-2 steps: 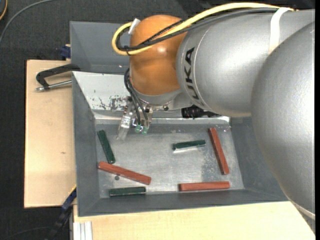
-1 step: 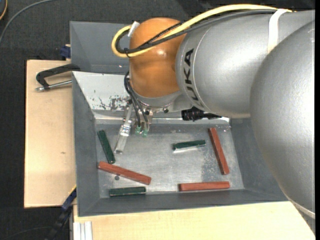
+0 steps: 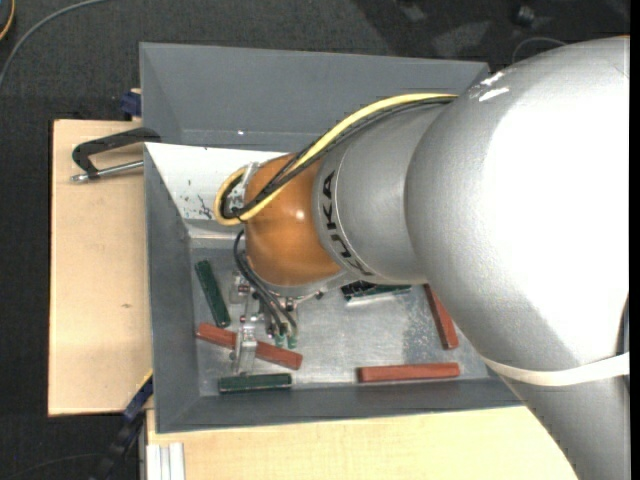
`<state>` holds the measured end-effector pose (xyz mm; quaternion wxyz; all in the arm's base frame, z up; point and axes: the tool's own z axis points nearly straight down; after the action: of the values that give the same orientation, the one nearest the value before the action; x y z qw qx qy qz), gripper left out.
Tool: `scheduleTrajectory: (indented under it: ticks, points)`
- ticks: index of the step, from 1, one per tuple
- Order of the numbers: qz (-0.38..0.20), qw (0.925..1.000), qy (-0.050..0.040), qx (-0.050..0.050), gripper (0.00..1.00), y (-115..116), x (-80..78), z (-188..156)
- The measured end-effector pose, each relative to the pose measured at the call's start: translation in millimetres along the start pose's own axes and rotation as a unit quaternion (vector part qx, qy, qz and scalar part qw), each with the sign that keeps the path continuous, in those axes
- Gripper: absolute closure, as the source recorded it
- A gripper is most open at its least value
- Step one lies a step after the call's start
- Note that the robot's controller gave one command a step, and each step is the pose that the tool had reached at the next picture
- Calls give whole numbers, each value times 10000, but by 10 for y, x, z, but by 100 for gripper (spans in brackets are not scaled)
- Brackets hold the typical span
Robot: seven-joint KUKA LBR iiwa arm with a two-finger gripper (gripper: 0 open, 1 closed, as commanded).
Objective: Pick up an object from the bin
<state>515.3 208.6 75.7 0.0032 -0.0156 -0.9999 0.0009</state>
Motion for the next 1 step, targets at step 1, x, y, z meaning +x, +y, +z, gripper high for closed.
scheduleTrajectory:
  ticks: [1]
  points:
    - [10, 10000, -38, -12, 100, 2, -25, -41]
